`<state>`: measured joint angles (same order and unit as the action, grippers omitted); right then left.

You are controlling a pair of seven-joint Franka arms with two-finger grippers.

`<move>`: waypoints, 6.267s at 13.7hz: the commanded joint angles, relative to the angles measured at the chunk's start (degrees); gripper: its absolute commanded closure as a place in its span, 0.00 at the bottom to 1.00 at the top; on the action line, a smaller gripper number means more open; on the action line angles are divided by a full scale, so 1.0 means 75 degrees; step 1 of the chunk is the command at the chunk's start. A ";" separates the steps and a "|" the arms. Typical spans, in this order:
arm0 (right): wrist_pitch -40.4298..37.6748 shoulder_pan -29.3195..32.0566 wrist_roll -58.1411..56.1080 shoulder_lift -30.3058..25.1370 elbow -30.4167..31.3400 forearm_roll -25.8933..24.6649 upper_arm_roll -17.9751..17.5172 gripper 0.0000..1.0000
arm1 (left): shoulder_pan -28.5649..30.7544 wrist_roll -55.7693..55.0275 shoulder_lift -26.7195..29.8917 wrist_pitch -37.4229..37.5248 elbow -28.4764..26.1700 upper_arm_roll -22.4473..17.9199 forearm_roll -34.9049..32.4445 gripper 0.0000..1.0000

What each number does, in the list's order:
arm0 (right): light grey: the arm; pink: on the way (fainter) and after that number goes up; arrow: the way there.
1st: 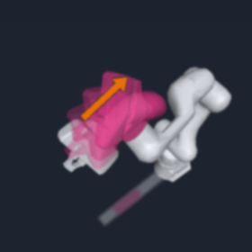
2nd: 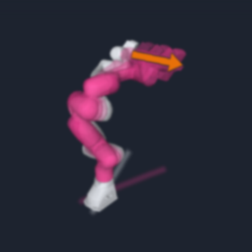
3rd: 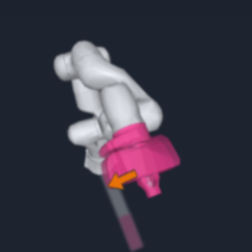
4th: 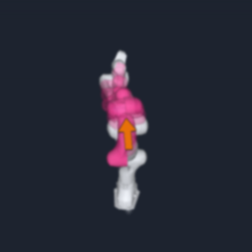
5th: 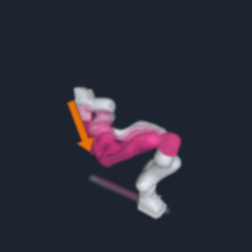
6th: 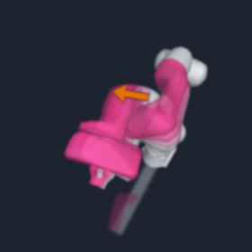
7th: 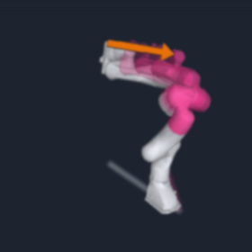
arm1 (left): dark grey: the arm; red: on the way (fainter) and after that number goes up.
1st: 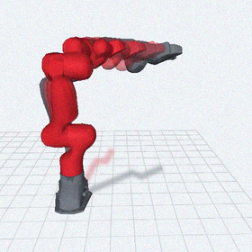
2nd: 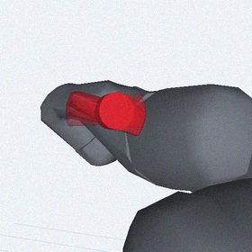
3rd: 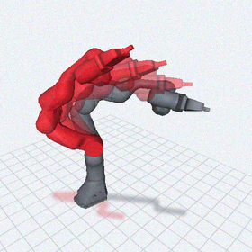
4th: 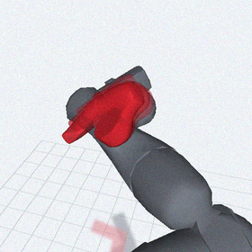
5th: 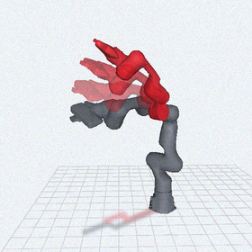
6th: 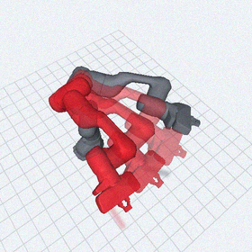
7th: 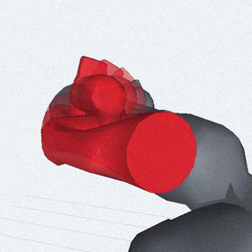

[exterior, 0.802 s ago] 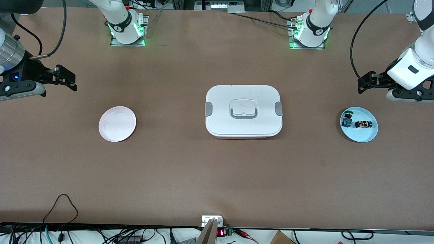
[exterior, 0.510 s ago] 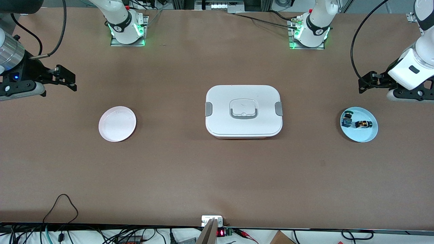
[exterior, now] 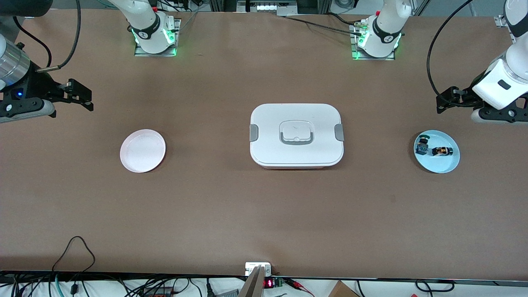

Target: Transfer orange switch to right arm and place

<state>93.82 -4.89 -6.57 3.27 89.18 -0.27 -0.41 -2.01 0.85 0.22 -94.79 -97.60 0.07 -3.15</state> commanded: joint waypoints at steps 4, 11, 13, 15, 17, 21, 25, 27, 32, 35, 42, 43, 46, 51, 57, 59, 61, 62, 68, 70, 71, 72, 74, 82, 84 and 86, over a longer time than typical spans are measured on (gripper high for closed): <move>-0.0099 -0.0028 0.0114 0.0010 -0.0102 0.0013 -0.0003 0.00 | 0.0045 0.0015 -0.0146 0.0334 0.0240 -0.0009 0.0103 0.00; -0.0099 -0.0028 0.0114 0.0010 -0.0090 0.0013 -0.0003 0.00 | 0.0302 0.0050 -0.0217 0.0345 0.0240 -0.0080 0.0325 0.00; -0.0099 -0.0028 0.0114 0.0010 -0.0090 0.0013 -0.0003 0.00 | 0.0303 0.0015 -0.0415 0.0345 0.0240 -0.0080 0.0279 0.00; -0.0099 -0.0028 0.0114 0.0010 -0.0090 0.0013 -0.0003 0.00 | 0.0326 0.0015 -0.0556 0.0497 0.0228 -0.0080 0.0267 0.00; -0.0099 -0.0028 0.0114 0.0010 -0.0102 0.0012 -0.0003 0.00 | 0.0454 0.0039 -0.0673 0.0976 0.0182 -0.0091 0.0255 0.00; -0.0099 -0.0028 0.0114 0.0010 -0.0090 0.0012 -0.0003 0.00 | 0.1180 0.0062 -0.1036 0.1342 -0.0017 -0.0091 0.0244 0.00; -0.0099 -0.0028 0.0114 0.0010 -0.0090 0.0001 -0.0003 0.00 | 0.1989 0.0085 -0.1586 0.0805 -0.0357 -0.0091 0.0232 0.00; -0.0099 -0.0028 0.0114 0.0010 -0.0090 0.0012 -0.0003 0.00 | 0.2108 0.0225 -0.1728 -0.0014 -0.0719 -0.0091 0.0232 0.00; -0.0099 -0.0016 0.0114 0.0010 -0.0090 0.0013 -0.0003 0.00 | 0.2646 0.1373 -0.2513 -0.2626 -0.1411 -0.0080 0.0244 0.00; -0.0110 -0.0028 0.0114 0.0010 -0.0090 0.0001 -0.0003 0.00 | 0.2647 0.1515 -0.2537 -0.4628 -0.2475 -0.0080 0.0244 0.00; -0.0099 -0.0028 0.0114 0.0010 -0.0102 0.0001 -0.0003 0.00 | 0.2881 0.2170 -0.3099 -0.6229 -0.2854 -0.0056 0.0244 0.00; -0.0099 -0.0040 0.0114 0.0010 -0.0102 0.0012 -0.0003 0.00 | 0.2893 0.2206 -0.3123 -0.6240 -0.2866 -0.0056 0.0244 0.00; -0.0087 -0.0028 0.0114 0.0010 -0.0102 0.0013 -0.0003 0.00 | 0.2974 0.2218 -0.3345 -0.6275 -0.2877 -0.0056 0.0244 0.00; -0.0099 -0.0016 0.0114 0.0021 -0.0090 0.0013 -0.0003 0.00 | 0.3092 0.2511 -0.3568 -0.6662 -0.2959 -0.0009 0.0267 0.00; -0.0099 -0.0005 0.0114 0.0021 -0.0079 0.0013 0.0008 0.00 | 0.3116 0.2523 -0.3733 -0.6895 -0.3088 0.0026 0.0349 0.04; -0.0099 -0.0005 0.0114 0.0021 -0.0079 0.0013 0.0008 0.00 | 0.3116 0.2511 -0.3779 -0.6990 -0.3100 0.0026 0.0349 0.13; -0.0110 0.0007 0.0114 0.0021 -0.0067 0.0013 0.0020 0.00 | 0.3116 0.2500 -0.3803 -0.6990 -0.3088 0.0026 0.0349 0.27; -0.0110 0.0007 0.0114 0.0021 -0.0067 0.0013 0.0020 0.00 | 0.3116 0.2430 -0.3803 -0.6979 -0.3088 0.0026 0.0349 0.39; -0.0099 0.0007 0.0114 0.0021 -0.0067 0.0013 0.0020 0.00 | 0.3081 0.2453 -0.3546 -0.6406 -0.2913 0.0026 0.0349 0.77; -0.0110 0.0007 0.0114 0.0021 -0.0067 0.0013 0.0020 0.00 | 0.3045 0.2464 -0.3335 -0.5868 -0.2621 0.0037 0.0349 0.77; -0.0110 0.0019 0.0114 0.0021 -0.0067 0.0013 0.0020 0.00 | 0.3034 0.2476 -0.3253 -0.5436 -0.2376 0.0038 0.0349 0.77; -0.0110 0.0019 0.0114 0.0021 -0.0067 0.0013 0.0032 0.00 | 0.3034 0.2476 -0.3217 -0.4945 -0.2118 0.0084 0.0349 0.78; -0.0110 0.0019 0.0103 0.0021 -0.0067 0.0013 0.0032 0.00 | 0.3045 0.2453 -0.3054 -0.3937 -0.1544 0.0271 0.0349 0.79; -0.0098 0.0042 -0.0143 0.0045 -0.0125 -0.0011 0.0043 0.00 | 0.3080 0.2511 -0.2959 -0.0160 0.0895 0.1244 0.0686 0.85; -0.0052 0.0007 -0.0143 0.0196 -0.0044 -0.0011 0.0044 0.00 | 0.3104 0.2604 -0.2947 -0.0077 0.0931 0.1280 0.1214 0.85; -0.0086 -0.0040 -0.0365 0.0455 -0.0358 -0.0093 -0.0003 0.00 | 0.3116 0.4177 -0.2947 0.0087 0.0978 0.1385 0.1787 0.91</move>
<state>93.81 -4.82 -7.63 4.70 89.24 -0.28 -0.21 20.51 23.03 -21.45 -96.16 -91.66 9.61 6.31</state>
